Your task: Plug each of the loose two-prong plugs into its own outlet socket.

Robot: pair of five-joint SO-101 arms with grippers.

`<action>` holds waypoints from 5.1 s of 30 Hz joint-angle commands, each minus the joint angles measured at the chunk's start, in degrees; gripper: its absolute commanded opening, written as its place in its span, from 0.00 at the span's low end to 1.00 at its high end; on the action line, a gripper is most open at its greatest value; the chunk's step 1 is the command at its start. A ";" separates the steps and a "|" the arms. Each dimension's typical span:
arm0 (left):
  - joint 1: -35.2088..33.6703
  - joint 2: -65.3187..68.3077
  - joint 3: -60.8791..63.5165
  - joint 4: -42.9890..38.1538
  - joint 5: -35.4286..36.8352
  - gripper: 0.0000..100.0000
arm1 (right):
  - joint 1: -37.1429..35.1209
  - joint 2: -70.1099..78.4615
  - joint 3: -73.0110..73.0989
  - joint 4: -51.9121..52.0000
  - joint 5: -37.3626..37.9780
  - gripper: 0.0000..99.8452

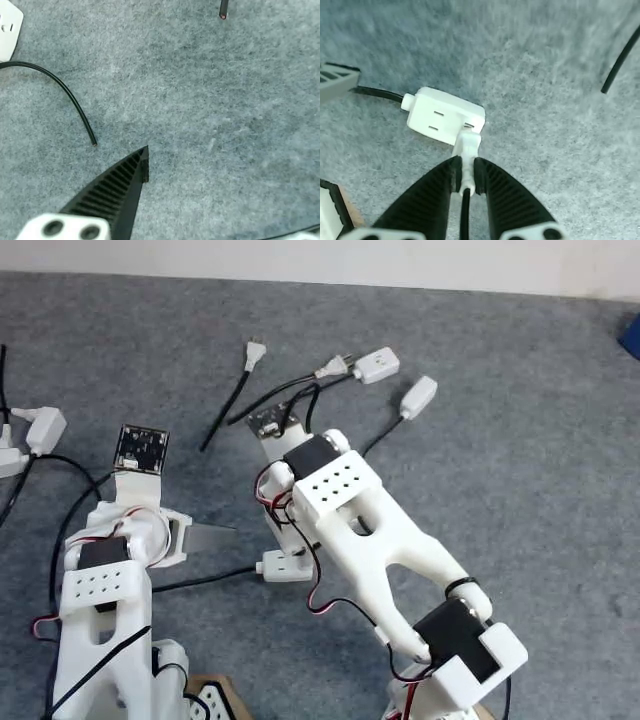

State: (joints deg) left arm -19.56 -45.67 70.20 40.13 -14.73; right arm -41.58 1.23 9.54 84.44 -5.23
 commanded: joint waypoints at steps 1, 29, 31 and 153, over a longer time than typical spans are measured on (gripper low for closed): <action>-0.31 -0.48 -0.40 -0.62 0.09 0.55 | 0.48 -0.31 0.04 -1.54 -0.62 0.01; -0.31 -0.48 -0.31 -0.62 0.09 0.55 | 1.63 4.70 -0.22 -1.54 -5.45 0.01; -0.31 -0.48 -0.31 -0.62 0.09 0.55 | 1.54 4.70 -0.04 -1.54 -5.63 0.01; -0.75 -0.48 1.01 -0.79 0.00 0.55 | -6.29 -22.37 43.30 -22.99 30.77 0.24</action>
State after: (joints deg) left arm -19.56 -45.67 72.04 40.04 -14.81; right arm -50.29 -20.84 52.70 61.05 24.31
